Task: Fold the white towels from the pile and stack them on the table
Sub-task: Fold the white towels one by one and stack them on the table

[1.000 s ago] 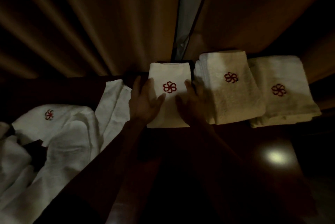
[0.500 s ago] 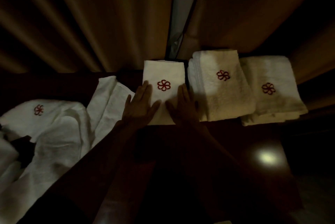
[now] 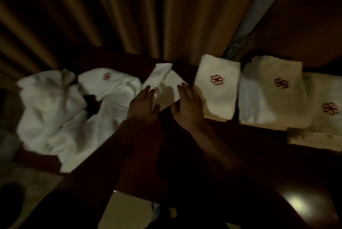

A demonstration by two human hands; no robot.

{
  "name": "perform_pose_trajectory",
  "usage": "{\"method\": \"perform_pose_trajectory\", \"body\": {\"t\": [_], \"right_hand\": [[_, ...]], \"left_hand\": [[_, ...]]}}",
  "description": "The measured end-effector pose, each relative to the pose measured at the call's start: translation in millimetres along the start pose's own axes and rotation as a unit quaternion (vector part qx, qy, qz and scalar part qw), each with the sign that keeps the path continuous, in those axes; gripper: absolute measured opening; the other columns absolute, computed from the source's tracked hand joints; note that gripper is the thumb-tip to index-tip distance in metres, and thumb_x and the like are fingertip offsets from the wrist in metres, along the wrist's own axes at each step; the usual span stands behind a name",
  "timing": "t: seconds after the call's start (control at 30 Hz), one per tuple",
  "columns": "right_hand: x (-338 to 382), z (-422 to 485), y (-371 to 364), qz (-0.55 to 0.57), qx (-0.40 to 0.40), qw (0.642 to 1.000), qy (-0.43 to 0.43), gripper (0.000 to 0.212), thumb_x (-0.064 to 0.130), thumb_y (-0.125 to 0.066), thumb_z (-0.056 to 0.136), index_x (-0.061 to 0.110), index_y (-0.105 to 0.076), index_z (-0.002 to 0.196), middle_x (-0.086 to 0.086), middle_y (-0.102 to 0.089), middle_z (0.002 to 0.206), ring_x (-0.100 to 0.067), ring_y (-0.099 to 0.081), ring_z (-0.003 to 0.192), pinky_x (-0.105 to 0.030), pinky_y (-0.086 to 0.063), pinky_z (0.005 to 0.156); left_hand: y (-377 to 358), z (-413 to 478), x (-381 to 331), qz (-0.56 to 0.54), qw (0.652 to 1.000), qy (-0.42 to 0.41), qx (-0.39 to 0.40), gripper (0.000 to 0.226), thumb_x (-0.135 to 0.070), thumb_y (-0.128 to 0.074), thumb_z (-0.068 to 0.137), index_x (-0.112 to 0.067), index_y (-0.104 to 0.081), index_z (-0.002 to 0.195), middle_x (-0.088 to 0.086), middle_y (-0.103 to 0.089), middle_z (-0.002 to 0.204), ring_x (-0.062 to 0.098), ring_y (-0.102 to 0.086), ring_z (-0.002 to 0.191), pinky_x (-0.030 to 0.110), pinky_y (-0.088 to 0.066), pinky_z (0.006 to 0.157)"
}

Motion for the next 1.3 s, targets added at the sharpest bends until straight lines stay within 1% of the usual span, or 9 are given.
{"method": "perform_pose_trajectory", "body": {"t": [0.27,0.43,0.57,0.7,0.8,0.93,1.0,1.13,1.3], "right_hand": [[129,-42,-81,0.112,0.167,0.974,0.105,0.057,0.015,-0.065,0.087,0.013,-0.05,0.141,-0.006,-0.048,0.145,-0.024,-0.05,0.13,-0.043,-0.05,0.099],[177,-83,-104,0.09,0.217,0.962,0.137,0.072,0.024,-0.068,0.088,0.03,-0.035,0.151,-0.003,-0.043,0.146,-0.026,-0.05,0.127,-0.044,-0.05,0.097],[183,-109,-128,-0.019,0.3,0.948,0.108,0.088,0.033,-0.067,0.089,0.033,-0.01,0.156,-0.01,-0.043,0.145,-0.032,-0.047,0.129,-0.05,-0.046,0.1],[165,-132,-147,-0.105,0.377,0.919,0.054,0.087,0.031,-0.063,0.092,0.028,-0.005,0.157,-0.011,-0.027,0.155,-0.038,-0.03,0.141,-0.055,-0.035,0.11],[161,-142,-148,-0.069,0.349,0.932,0.067,0.08,0.026,-0.063,0.091,0.036,-0.014,0.154,-0.011,-0.025,0.155,-0.038,-0.035,0.136,-0.055,-0.039,0.106],[155,-141,-154,0.065,0.299,0.952,0.028,0.076,0.02,-0.063,0.091,0.045,-0.026,0.152,-0.008,-0.019,0.158,-0.032,-0.035,0.139,-0.048,-0.041,0.11],[150,-140,-161,0.166,0.318,0.933,-0.037,0.072,0.021,-0.062,0.093,0.043,-0.029,0.153,-0.005,-0.026,0.158,-0.026,-0.035,0.142,-0.043,-0.039,0.113],[145,-144,-166,0.326,0.309,0.88,-0.154,0.067,0.019,-0.066,0.089,0.035,-0.038,0.148,0.004,-0.046,0.143,-0.016,-0.046,0.13,-0.038,-0.047,0.104],[145,-134,-147,0.415,0.216,0.866,-0.176,0.041,0.004,-0.068,0.085,0.029,-0.056,0.115,-0.001,-0.063,0.112,-0.016,-0.063,0.104,-0.026,-0.056,0.08]], "left_hand": [[65,-99,106,0.091,0.985,0.149,-0.015,0.06,-0.034,-0.064,0.085,-0.014,-0.049,0.14,0.011,-0.047,0.142,0.035,-0.044,0.131,0.051,-0.04,0.102],[91,-148,133,0.154,0.973,0.171,0.019,0.06,-0.047,-0.062,0.086,-0.017,-0.049,0.137,0.007,-0.05,0.139,0.032,-0.046,0.127,0.049,-0.04,0.1],[88,-177,145,0.174,0.966,0.181,0.066,0.071,-0.053,-0.068,0.083,-0.026,-0.044,0.143,0.008,-0.025,0.158,0.031,-0.02,0.146,0.056,-0.028,0.111],[97,-192,134,0.187,0.973,0.121,-0.059,0.042,-0.042,-0.076,0.079,-0.015,-0.067,0.11,0.012,-0.05,0.117,0.034,-0.049,0.111,0.046,-0.049,0.081],[86,-196,132,0.089,0.986,0.143,-0.001,0.036,-0.045,-0.065,0.09,-0.014,-0.066,0.107,0.007,-0.062,0.108,0.029,-0.061,0.098,0.035,-0.049,0.074],[51,-207,142,0.06,0.968,0.227,0.083,0.062,-0.06,-0.065,0.085,-0.017,-0.057,0.129,0.008,-0.06,0.124,0.026,-0.061,0.109,0.034,-0.049,0.083],[35,-213,149,0.035,0.964,0.248,0.089,0.066,-0.056,-0.068,0.084,-0.017,-0.052,0.135,0.007,-0.056,0.131,0.026,-0.059,0.114,0.036,-0.05,0.088],[28,-216,151,0.04,0.963,0.254,0.082,0.043,-0.038,-0.06,0.091,-0.018,-0.05,0.127,0.008,-0.056,0.119,0.031,-0.058,0.11,0.05,-0.051,0.089],[41,-209,137,-0.027,0.97,0.234,0.053,0.049,-0.031,-0.049,0.091,-0.023,-0.037,0.138,0.005,-0.06,0.102,0.032,-0.06,0.099,0.049,-0.051,0.084]]}}
Point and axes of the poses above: each hand's wrist, its own z-axis towards the middle knuckle, its own y-axis out of the back of the hand, x = y × z, the point moved 6 cm from there along z, towards the middle knuckle
